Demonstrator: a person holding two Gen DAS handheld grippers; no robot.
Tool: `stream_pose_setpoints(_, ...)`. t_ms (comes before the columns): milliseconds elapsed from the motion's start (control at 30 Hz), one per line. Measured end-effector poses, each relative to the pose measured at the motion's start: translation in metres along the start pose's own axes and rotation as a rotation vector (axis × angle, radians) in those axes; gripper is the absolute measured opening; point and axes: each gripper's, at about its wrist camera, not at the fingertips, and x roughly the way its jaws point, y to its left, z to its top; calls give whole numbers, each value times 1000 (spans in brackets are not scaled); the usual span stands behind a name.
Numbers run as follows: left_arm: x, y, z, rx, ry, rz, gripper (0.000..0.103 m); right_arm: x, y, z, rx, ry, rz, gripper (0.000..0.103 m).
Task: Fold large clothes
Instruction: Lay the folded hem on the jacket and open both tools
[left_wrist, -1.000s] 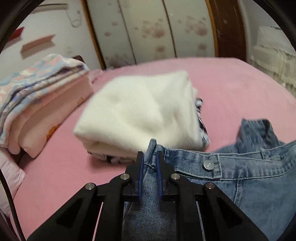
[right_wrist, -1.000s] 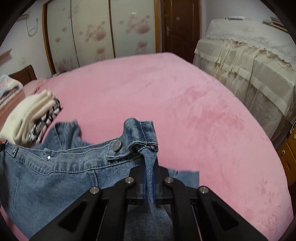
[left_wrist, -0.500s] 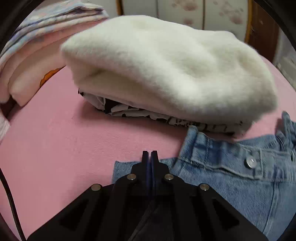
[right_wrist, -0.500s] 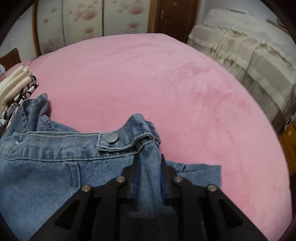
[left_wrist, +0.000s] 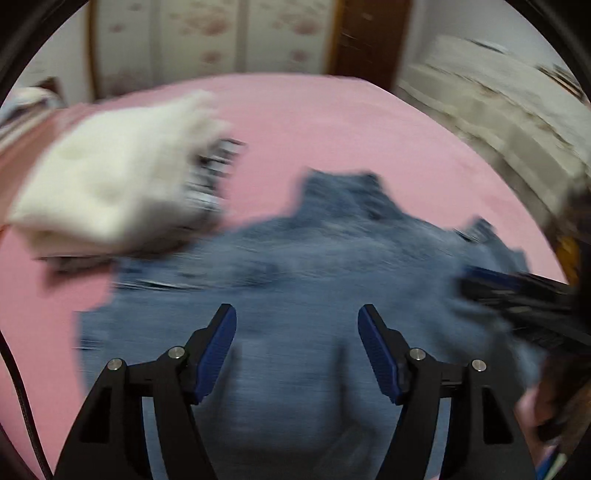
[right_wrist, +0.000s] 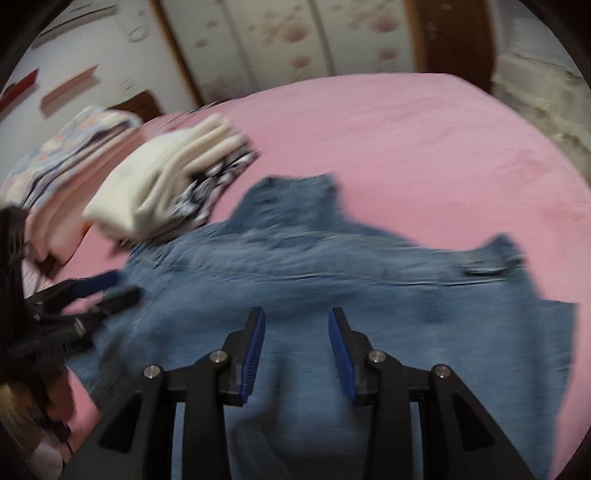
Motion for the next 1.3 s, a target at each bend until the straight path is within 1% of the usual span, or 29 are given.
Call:
stream_pose_setpoints(33, 11, -3, 1, 18, 19, -9, 67, 9, 4, 0, -7, 9, 4, 35)
stream_pose_setpoints(67, 26, -11, -1, 44, 33, 14, 66, 19, 6, 1, -5, 21, 3, 34)
stream_pose_setpoints(100, 36, -18, -7, 58, 38, 56, 65, 30, 5, 2, 3, 36, -10, 23)
stream_pose_setpoints(133, 47, -16, -6, 65, 44, 111, 65, 40, 1, 3, 13, 44, -24, 23)
stream_pose_setpoints(167, 57, -10, -4, 71, 22, 181, 65, 43, -2, 4, 19, 38, -51, 20)
stream_pose_setpoints(233, 65, 6, 1, 38, -11, 278, 66, 45, -17, 8, 24, 11, -127, 0)
stream_pose_setpoints(267, 70, 22, 5, -16, -3, 271, 67, 43, -30, 11, 40, -1, -163, 0)
stream_pose_setpoints(300, 73, 35, 7, -65, 10, 230, 68, 40, -44, 12, 54, -11, -230, 0)
stream_pose_setpoints(333, 74, 48, 8, -108, 21, 173, 68, 38, -54, 12, 61, -18, -255, 0)
stream_pose_setpoints(367, 75, 52, 8, -111, 23, 157, 68, 35, -70, 10, 69, -21, -314, 0)
stream_pose_setpoints(433, 72, 47, 6, -40, 2, 198, 68, 28, -96, 6, 96, -20, -353, 0)
stream_pose_setpoints(467, 71, 45, 5, -9, -12, 229, 68, 23, -110, 3, 101, -24, -417, 0)
stream_pose_setpoints(500, 69, 45, 5, -9, -18, 249, 68, 16, -123, 0, 111, -31, -463, 0)
stream_pose_setpoints(533, 69, 50, 5, -31, -17, 263, 68, 11, -133, -2, 128, -32, -492, 0)
stream_pose_setpoints(567, 69, 56, 6, -53, -14, 241, 67, 6, -147, -4, 161, -27, -505, 0)
stream_pose_setpoints(600, 68, 62, 7, -76, -11, 218, 67, 3, -157, -5, 200, -23, -469, 0)
stream_pose_setpoints(633, 65, 65, 10, -78, -9, 217, 66, 0, -164, -6, 235, -21, -429, 0)
stream_pose_setpoints(700, 64, 65, 11, -51, -3, 237, 65, -5, -162, -5, 235, -12, -434, 0)
stream_pose_setpoints(800, 53, 60, 13, -40, 26, 258, 65, -14, -143, -4, 196, 4, -456, 3)
stream_pose_setpoints(867, 41, 62, 16, -51, 45, 260, 65, -24, -136, -5, 204, -2, -420, 3)
stream_pose_setpoints(1000, 1, 59, 17, -67, 54, 244, 65, -51, -112, -4, 224, -14, -353, 3)
stream_pose_setpoints(1100, -30, 52, 18, -68, 59, 249, 65, -71, -93, -3, 242, -11, -295, 3)
stream_pose_setpoints(1200, -64, 46, 14, -79, 56, 239, 65, -95, -64, -3, 221, -25, -265, 4)
stream_pose_setpoints(1267, -85, 42, 11, -84, 56, 249, 66, -108, -47, -4, 208, -22, -255, 8)
stream_pose_setpoints(1300, -96, 39, 6, -85, 53, 248, 67, -116, -38, -6, 201, -28, -240, 13)
